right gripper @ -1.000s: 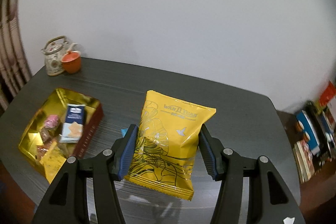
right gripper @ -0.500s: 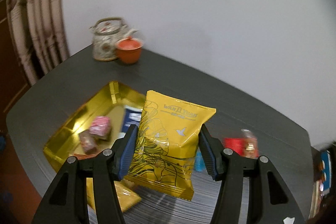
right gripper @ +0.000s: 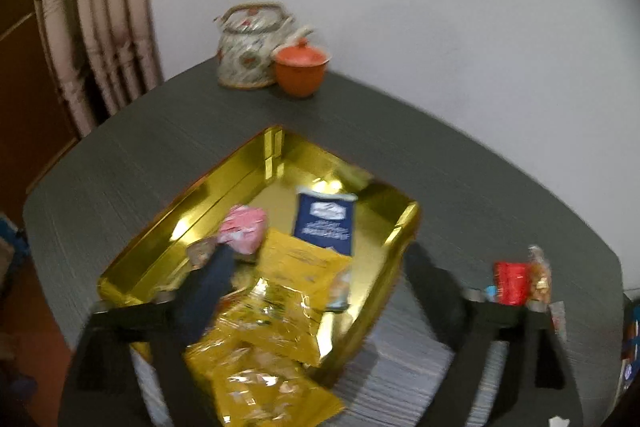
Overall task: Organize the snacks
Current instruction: 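Carry the large yellow bag into the gold tin and release it, then withdraw the right tool from the tin toward the remaining snacks, then grasp the clear peanut candy bag with the left tool, then carry the peanut candy bag into the gold tin and open the left tool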
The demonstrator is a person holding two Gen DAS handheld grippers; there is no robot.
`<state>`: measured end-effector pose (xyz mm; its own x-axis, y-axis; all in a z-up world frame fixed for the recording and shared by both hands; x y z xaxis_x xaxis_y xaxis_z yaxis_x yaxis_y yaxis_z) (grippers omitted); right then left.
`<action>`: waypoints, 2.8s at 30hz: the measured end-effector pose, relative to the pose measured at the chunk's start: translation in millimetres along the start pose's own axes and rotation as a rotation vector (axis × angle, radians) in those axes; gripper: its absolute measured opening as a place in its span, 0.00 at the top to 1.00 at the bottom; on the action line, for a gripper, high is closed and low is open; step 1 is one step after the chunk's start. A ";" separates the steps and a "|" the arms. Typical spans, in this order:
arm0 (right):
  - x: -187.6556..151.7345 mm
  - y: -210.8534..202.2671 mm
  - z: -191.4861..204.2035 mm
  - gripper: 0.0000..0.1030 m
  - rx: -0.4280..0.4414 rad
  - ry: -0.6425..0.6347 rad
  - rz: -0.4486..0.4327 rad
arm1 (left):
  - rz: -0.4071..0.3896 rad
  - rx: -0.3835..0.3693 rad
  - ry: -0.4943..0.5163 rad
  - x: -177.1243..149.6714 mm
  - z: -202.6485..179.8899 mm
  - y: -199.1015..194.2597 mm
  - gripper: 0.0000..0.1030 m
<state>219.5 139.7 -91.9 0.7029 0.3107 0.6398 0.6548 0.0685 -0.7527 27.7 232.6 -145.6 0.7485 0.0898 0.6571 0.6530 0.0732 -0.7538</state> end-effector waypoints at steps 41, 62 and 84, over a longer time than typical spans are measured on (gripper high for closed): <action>-244.0 -143.5 -272.4 0.05 -0.154 0.443 0.085 | 0.090 -0.166 0.347 165.8 -412.3 164.8 0.20; -247.2 -127.9 -264.7 0.05 -0.131 0.404 0.134 | 0.084 -0.172 0.349 168.2 -394.6 169.7 0.62; -252.9 -114.7 -233.7 0.05 -0.209 0.259 0.189 | -0.023 -0.068 0.346 210.5 -290.9 84.6 0.62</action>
<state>31.5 -168.3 -131.0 0.8461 0.0479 0.5308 0.5305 -0.1707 -0.8303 274.2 -31.2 -69.9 0.7210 -0.2538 0.6448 0.6675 0.0042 -0.7446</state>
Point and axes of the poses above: each gripper's, at about its wrist camera, not at the fingertips, and y roughly the way its jaws point, z to its left, x to its top, the point moved 6 cm from there along y, roughly the way its jaws point
